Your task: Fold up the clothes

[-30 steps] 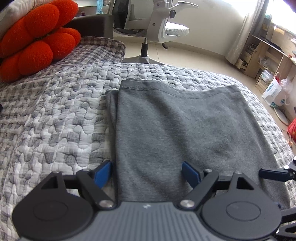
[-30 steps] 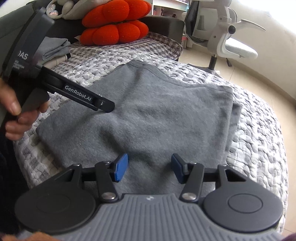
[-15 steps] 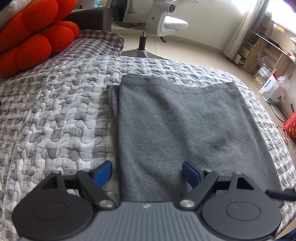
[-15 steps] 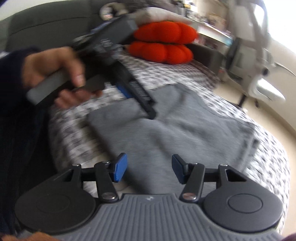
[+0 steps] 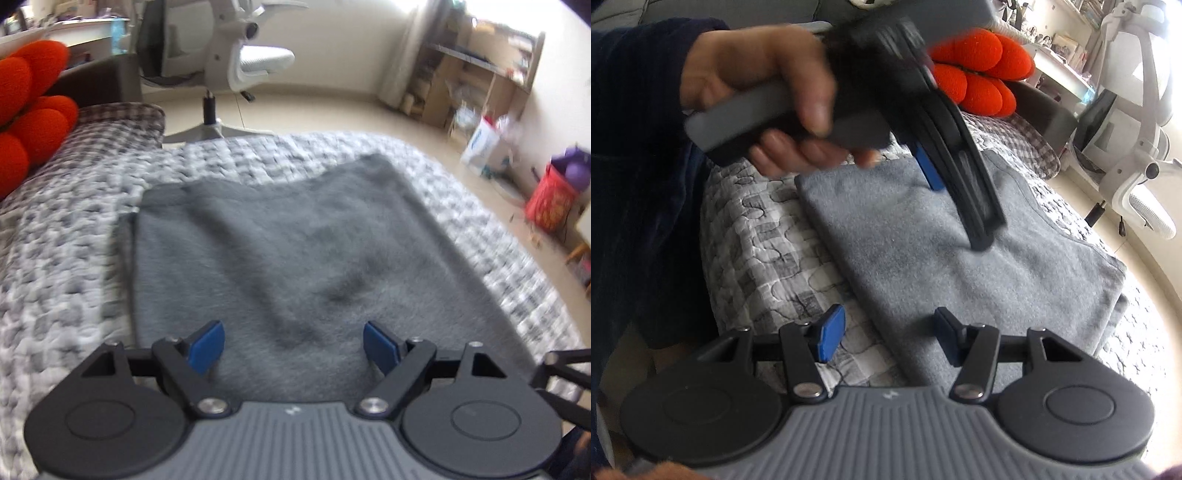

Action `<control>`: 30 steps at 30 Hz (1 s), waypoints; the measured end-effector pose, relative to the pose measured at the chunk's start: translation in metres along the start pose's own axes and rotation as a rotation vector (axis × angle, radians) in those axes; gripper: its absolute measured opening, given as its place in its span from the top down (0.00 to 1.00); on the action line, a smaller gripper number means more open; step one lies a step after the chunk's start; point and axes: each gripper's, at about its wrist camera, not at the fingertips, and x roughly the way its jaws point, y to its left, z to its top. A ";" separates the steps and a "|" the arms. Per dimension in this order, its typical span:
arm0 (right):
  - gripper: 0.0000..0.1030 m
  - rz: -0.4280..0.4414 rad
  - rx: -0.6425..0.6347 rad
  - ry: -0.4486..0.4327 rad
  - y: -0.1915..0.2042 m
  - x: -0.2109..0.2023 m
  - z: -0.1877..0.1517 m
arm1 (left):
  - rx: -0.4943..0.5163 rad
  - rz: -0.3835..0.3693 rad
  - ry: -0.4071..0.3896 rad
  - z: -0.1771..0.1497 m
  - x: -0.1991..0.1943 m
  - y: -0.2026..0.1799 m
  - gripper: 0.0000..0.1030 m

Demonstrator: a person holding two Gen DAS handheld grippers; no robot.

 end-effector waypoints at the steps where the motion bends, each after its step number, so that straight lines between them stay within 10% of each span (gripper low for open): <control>1: 0.44 -0.001 -0.002 0.002 0.000 0.000 0.000 | 0.017 0.010 0.000 -0.001 0.003 -0.003 0.16; 16: 0.44 -0.185 -0.241 -0.025 0.016 -0.003 -0.016 | 0.003 0.004 0.010 0.002 0.004 -0.002 0.15; 30: 0.43 -0.197 -0.168 -0.004 0.001 -0.013 -0.022 | 0.018 0.014 0.002 0.001 0.002 -0.004 0.15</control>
